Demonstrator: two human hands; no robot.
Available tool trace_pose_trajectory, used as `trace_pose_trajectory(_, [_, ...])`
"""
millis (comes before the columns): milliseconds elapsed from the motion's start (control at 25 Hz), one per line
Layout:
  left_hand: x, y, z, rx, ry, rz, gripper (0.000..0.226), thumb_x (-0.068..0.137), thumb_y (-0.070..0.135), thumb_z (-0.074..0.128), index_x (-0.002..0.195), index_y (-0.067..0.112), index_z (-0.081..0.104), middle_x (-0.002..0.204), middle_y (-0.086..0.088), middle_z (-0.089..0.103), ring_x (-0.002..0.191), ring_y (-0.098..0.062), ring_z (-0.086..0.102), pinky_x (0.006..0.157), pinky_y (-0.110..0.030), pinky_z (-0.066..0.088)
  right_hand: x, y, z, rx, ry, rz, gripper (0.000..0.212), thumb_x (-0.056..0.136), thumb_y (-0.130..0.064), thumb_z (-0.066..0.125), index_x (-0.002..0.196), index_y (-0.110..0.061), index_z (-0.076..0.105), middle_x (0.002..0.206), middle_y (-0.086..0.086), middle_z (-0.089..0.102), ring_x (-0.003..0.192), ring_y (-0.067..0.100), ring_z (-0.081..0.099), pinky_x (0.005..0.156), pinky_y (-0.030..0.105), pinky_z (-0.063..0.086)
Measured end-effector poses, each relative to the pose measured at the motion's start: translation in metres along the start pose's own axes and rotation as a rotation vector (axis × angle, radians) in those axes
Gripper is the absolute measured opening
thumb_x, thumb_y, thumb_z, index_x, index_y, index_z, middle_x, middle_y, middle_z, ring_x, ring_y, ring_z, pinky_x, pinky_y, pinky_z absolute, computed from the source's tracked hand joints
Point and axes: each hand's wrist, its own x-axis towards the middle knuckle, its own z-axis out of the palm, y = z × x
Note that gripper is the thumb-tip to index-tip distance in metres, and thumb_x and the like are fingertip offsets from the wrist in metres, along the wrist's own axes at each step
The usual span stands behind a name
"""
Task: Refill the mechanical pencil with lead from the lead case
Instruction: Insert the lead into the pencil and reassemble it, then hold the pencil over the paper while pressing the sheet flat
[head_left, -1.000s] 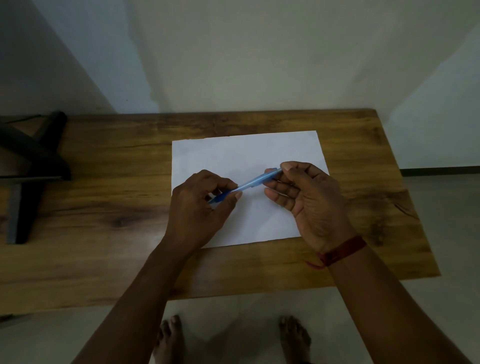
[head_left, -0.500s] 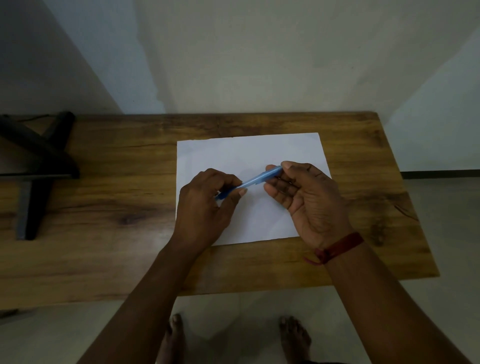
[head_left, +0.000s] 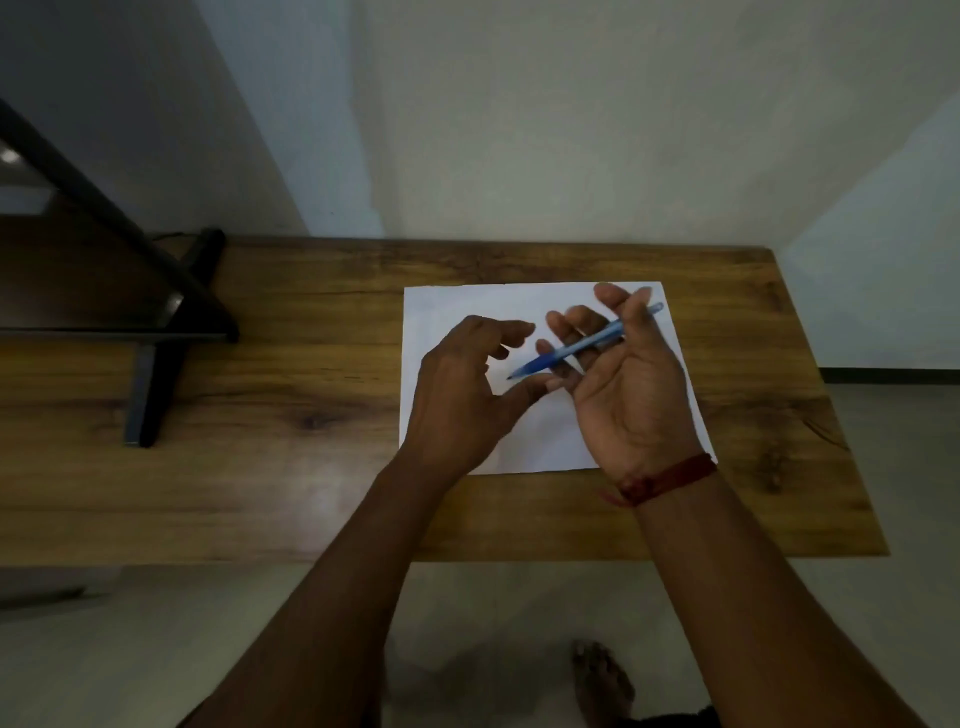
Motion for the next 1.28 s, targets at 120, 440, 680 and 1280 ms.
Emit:
trace_pose_trajectory(120, [-0.007,-0.018,-0.014,0.082,0.072,-0.079,0.04,0.08,0.035,0.074,0.116,0.021,0.063,0.116,0.001,0.062,0.095,-0.008,0.058,0.073,-0.022,0.053,-0.002,-0.016,-0.011,0.218,0.07,-0.06,0.04,0.098,-0.046,0.035,0.089,-0.017,0.061,0.066,0.0,0.052,0.066,0.016,0.054,0.089,0.044,0.05])
trace_pose_trajectory(440, [-0.045,-0.047,-0.028,0.339,0.279,-0.288,0.031,0.083,0.036,0.068,0.103,0.012,0.065,0.113,-0.012,0.061,0.097,-0.027,0.06,0.077,-0.029,0.044,-0.016,-0.025,-0.023,0.298,0.114,-0.109,0.047,0.093,-0.047,0.027,0.066,-0.015,0.05,0.044,-0.003,0.036,0.043,0.011,0.03,0.052,0.026,0.026])
trace_pose_trajectory(680, [-0.072,-0.046,-0.005,0.439,0.111,-0.328,0.057,0.088,0.058,0.044,0.129,0.019,0.052,0.144,-0.011,0.045,0.132,-0.027,0.038,0.108,-0.048,0.033,-0.007,-0.022,-0.019,0.322,0.131,-0.115,0.039,0.09,-0.028,0.024,0.064,-0.014,0.049,0.04,-0.004,0.036,0.036,0.01,0.03,0.046,0.018,0.027])
trace_pose_trajectory(1280, [-0.071,-0.055,0.013,0.701,-0.041,-0.291,0.073,0.088,0.071,0.015,0.151,0.034,0.011,0.162,-0.008,0.005,0.148,-0.03,0.002,0.117,-0.057,0.005,0.006,-0.024,-0.021,0.333,0.04,-0.041,0.048,0.093,-0.042,0.019,0.067,-0.015,0.049,0.04,-0.004,0.034,0.037,0.009,0.027,0.048,0.021,0.024])
